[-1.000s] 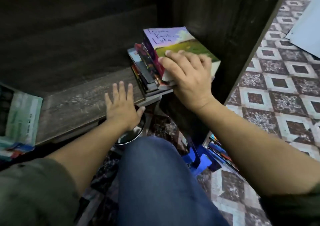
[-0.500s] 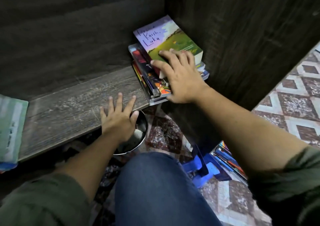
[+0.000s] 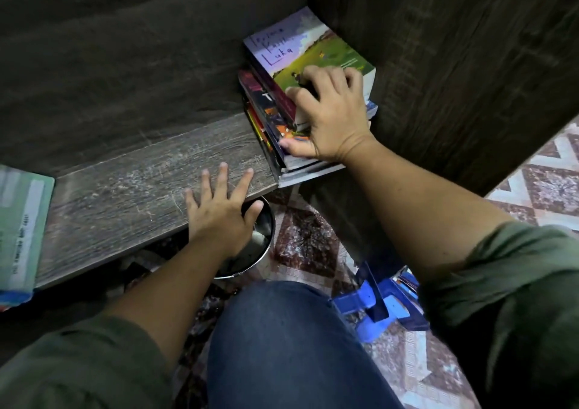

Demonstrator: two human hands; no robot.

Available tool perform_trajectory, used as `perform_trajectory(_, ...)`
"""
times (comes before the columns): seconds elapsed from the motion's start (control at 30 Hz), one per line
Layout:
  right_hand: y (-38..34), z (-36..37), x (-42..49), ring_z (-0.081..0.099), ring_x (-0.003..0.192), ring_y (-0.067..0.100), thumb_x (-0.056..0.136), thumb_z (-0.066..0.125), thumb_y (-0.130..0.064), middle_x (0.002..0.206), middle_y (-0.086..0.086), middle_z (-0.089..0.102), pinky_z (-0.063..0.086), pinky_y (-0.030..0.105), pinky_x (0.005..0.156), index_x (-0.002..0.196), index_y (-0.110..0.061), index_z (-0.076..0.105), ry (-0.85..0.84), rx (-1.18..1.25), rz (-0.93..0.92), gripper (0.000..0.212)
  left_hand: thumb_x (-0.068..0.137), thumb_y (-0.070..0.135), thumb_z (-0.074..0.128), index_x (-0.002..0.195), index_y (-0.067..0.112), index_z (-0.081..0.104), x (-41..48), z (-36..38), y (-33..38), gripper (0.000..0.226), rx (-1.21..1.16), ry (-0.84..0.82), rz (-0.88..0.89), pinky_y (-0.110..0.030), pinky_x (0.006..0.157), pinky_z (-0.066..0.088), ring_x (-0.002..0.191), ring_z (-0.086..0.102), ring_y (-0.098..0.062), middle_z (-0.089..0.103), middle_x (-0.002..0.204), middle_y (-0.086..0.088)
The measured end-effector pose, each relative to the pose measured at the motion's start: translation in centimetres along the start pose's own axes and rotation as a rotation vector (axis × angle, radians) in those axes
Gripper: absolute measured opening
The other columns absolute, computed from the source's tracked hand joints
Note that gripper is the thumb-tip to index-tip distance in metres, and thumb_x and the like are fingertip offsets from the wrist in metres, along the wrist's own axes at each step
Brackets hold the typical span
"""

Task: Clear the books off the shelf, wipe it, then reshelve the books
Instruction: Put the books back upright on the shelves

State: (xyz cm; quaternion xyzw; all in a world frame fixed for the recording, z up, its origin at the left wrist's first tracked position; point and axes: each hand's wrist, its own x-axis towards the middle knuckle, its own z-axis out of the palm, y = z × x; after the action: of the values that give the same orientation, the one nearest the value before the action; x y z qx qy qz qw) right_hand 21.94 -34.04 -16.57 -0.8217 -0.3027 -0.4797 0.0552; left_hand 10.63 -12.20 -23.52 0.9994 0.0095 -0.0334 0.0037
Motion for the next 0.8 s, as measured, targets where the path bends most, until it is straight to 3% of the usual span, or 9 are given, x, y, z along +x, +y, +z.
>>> perform_trajectory(0.13,-0.3,-0.4,-0.1,0.048,0.099,0.028,0.081,0.036,-0.077,0.11,0.016,0.062,0.031,0.04,0.083,0.108,-0.014,0.063,-0.07,0.022,0.053,0.074,0.092,0.069,0.016,0.149,0.049,-0.008,-0.2,-0.2,0.2,0.065,-0.006,-0.005,0.005,-0.058,0.117,-0.001,0.148,-0.013,-0.031,-0.013,0.162,0.001)
perform_trajectory(0.27,-1.9,-3.9,-2.3,0.054,0.11,0.034,0.086,0.052,-0.058,0.122,0.014,0.06,0.036,0.041,0.095,0.118,-0.01,0.063,-0.13,0.127,0.182,0.058,0.09,0.073,0.016,0.149,0.047,-0.015,-0.3,-1.8,0.6,0.071,0.011,-0.176,-0.03,-0.06,0.116,-0.003,0.146,-0.019,-0.032,-0.023,0.16,0.0)
perform_trajectory(0.37,-3.4,-8.6,-8.0,0.057,0.101,0.032,0.086,0.058,-0.037,0.112,0.011,0.063,0.043,0.041,0.085,0.112,-0.01,0.063,-0.229,0.256,0.341,0.038,0.089,0.075,0.027,0.15,0.037,-0.02,-0.9,-3.7,3.0,0.087,0.107,-0.332,-0.093,-0.06,0.116,0.001,0.147,-0.014,-0.038,-0.026,0.159,-0.007)
perform_trajectory(0.47,-3.6,-13.2,-16.5,0.062,0.083,0.029,0.088,0.051,-0.035,0.088,0.005,0.066,0.048,0.038,0.071,0.097,-0.013,0.064,-0.452,0.37,0.499,0.027,0.085,0.08,0.028,0.152,0.031,-0.018,-2.8,-5.0,8.3,0.094,0.305,-0.464,-0.054,-0.061,0.116,0.003,0.147,-0.006,-0.042,-0.021,0.16,-0.012)
perform_trajectory(0.57,-2.8,-17.2,-25.0,0.063,0.074,0.026,0.085,0.048,-0.038,0.077,0.001,0.065,0.045,0.033,0.062,0.087,-0.018,0.062,-0.678,0.35,0.75,0.025,0.083,0.082,0.028,0.154,0.035,0.002,-5.6,-5.1,14.9,0.089,0.386,-0.444,0.254,-0.057,0.114,0.013,0.146,0.012,-0.038,0.001,0.162,-0.012)
perform_trajectory(0.67,-0.9,-19.5,-31.6,0.062,0.088,0.028,0.087,0.058,-0.03,0.092,0.001,0.067,0.042,0.032,0.063,0.095,-0.02,0.063,-0.94,0.265,0.951,0.014,0.087,0.071,0.041,0.142,0.026,0.036,-8.5,-4.6,21.7,0.07,0.302,-0.323,0.695,-0.041,0.1,0.038,0.129,0.044,-0.029,0.042,0.141,-0.008)
perform_trajectory(0.8,2.5,-19.7,-37.5,0.055,0.104,0.033,0.088,0.059,-0.03,0.107,0.008,0.058,0.047,0.036,0.074,0.11,-0.017,0.062,-1.176,0.117,1.069,0.025,0.097,0.043,0.047,0.126,0.019,0.046,-9.6,-1.6,28.9,0.038,0.427,-0.156,1.199,-0.036,0.087,0.039,0.115,0.049,-0.028,0.051,0.123,-0.005)
